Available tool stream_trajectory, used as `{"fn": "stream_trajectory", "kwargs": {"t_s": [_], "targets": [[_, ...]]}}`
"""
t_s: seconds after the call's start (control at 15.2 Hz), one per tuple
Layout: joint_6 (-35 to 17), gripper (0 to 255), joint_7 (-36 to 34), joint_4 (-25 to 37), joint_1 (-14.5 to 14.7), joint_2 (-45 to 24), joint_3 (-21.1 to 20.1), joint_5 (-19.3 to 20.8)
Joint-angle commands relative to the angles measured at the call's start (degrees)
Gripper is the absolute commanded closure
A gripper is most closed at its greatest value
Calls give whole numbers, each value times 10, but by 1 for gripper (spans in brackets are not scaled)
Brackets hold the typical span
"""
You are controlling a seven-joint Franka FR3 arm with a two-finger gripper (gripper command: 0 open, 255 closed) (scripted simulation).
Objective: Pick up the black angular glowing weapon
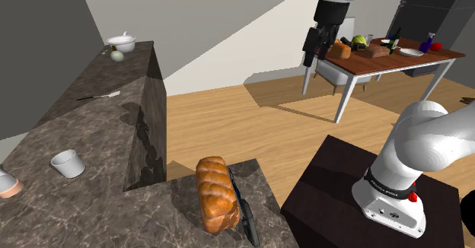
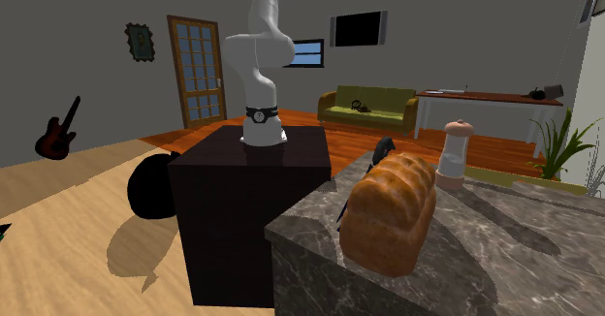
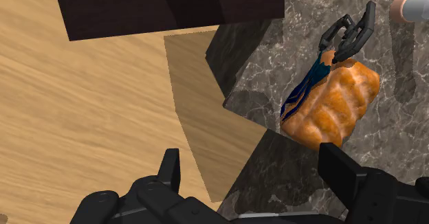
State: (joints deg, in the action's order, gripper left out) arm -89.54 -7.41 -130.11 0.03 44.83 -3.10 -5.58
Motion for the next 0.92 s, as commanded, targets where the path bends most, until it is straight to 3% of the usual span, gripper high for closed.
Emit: {"fn": "stream_trajectory", "kwargs": {"t_s": [0.0, 0.86], "targets": [[0, 0, 0, 0, 0, 0, 0, 0], [-152, 0, -204, -147, 19, -19, -160, -101]]}}
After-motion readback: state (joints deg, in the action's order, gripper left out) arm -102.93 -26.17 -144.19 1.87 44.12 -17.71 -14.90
